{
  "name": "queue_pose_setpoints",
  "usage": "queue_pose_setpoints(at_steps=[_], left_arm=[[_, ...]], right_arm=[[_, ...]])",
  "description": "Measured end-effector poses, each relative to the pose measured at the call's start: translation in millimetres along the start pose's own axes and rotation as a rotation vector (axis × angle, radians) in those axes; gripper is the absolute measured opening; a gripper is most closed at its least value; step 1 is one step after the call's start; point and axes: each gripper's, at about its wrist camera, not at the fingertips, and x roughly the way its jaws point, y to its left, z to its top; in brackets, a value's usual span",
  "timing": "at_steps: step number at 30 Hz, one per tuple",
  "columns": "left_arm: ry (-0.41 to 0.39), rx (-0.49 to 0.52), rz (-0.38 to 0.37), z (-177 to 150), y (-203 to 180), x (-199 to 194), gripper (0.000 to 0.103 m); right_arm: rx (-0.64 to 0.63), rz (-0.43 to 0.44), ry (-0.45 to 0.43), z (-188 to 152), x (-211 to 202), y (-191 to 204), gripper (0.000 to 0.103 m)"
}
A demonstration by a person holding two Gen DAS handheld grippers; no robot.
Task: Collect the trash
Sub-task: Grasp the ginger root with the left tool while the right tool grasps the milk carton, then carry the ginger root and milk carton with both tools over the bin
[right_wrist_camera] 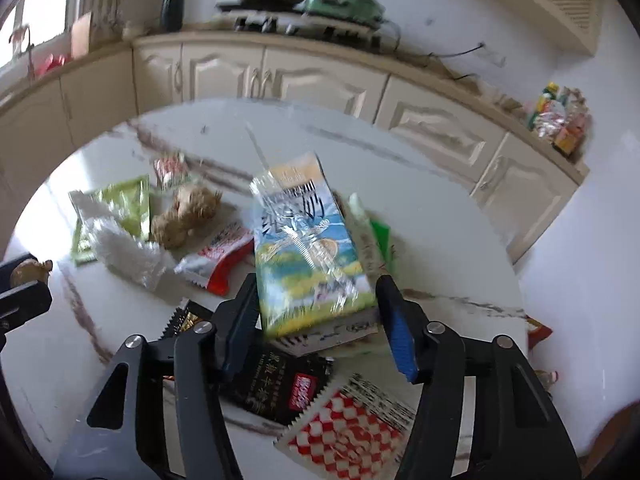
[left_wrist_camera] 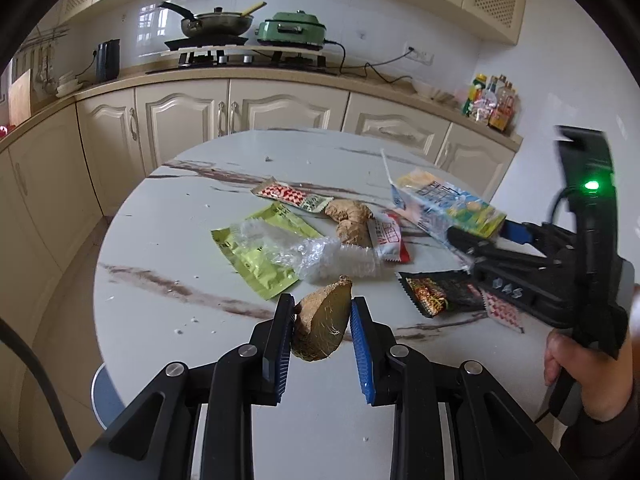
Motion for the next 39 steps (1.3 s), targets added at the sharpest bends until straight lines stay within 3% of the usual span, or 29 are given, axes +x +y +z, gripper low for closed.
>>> queue_pose_setpoints(at_steps=[6, 12, 23, 32, 39], left_arm=[[-0.062, -0.026, -0.031, -3.3, 11.0, -35.3, 0.024], [-0.101, -0.045, -0.030, -13.6, 30.3, -68.9, 0.024], [-0.153, -0.096, -0.022, -31.2, 63.9, -122.0, 0.024], [-0.207, -0.190, 0.115, -46.6, 140.9, -174.2, 0.024], [-0.133, -0.296, 0.252, -74.6, 217.1, -183.6, 0.024]], right_arm=[[0.061, 0.010, -0.111, 3.4, -47.6, -8.3, 0.048], [0.084, 0.059, -0.136, 0.6, -72.5, -2.6, 0.047], [0.088, 0.069, -0.321, -0.5, -132.3, 39.8, 0.047], [-0.050, 0.244, -0.454, 34.9, -161.7, 142.8, 0.047], [-0.190, 0.424, -0.443, 47.9, -138.2, 260.4, 0.047]])
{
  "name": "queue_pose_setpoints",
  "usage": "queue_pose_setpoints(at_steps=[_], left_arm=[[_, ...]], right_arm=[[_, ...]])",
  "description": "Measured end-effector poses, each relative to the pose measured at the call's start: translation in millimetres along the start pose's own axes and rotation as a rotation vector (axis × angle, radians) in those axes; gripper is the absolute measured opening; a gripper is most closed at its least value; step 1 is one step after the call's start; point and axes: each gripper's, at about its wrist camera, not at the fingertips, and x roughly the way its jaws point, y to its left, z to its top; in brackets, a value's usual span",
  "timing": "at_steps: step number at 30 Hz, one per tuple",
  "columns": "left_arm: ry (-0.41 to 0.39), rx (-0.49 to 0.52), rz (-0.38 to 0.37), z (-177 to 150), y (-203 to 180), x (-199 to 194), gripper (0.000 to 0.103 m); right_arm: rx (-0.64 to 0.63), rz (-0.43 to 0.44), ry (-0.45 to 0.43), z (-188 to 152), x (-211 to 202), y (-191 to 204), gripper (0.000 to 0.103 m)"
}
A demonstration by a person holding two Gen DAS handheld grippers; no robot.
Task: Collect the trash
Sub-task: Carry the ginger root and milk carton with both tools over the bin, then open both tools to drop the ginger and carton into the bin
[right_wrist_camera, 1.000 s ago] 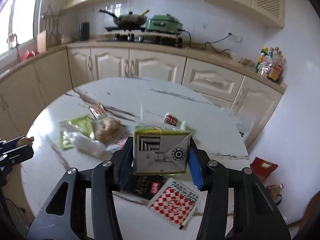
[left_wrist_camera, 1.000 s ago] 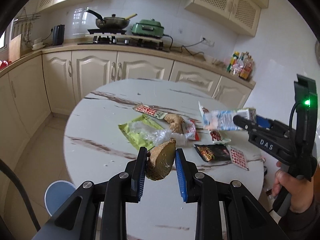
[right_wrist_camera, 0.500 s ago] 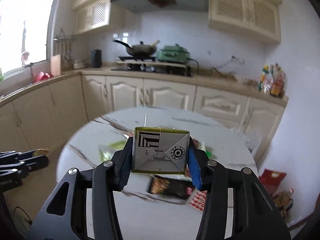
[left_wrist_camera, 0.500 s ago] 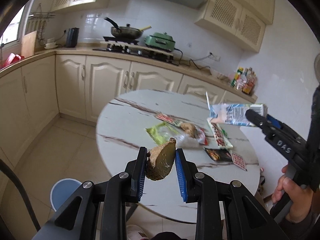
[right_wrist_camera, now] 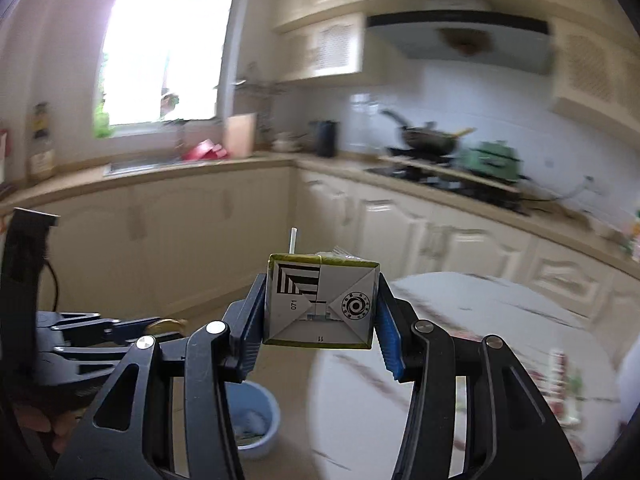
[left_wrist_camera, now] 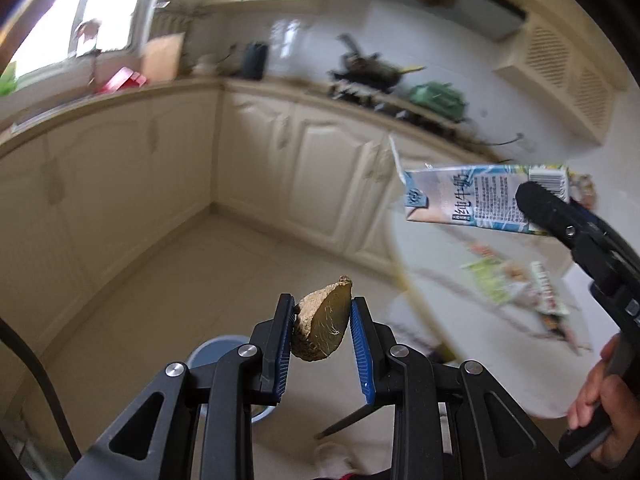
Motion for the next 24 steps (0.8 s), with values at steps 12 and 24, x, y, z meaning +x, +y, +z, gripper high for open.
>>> queue_pose_setpoints(at_steps=[12, 24], left_arm=[[0.299, -0.149, 0.110, -45.8, 103.1, 137.8, 0.024], [0.489, -0.168, 0.251, -65.7, 157.8, 255.6, 0.054]], right_arm=[[-0.091, 0.206, 0.275, -85.4, 178.3, 98.4, 0.047], [-0.005, 0.273, 0.534, -185.4, 319.2, 95.2, 0.047]])
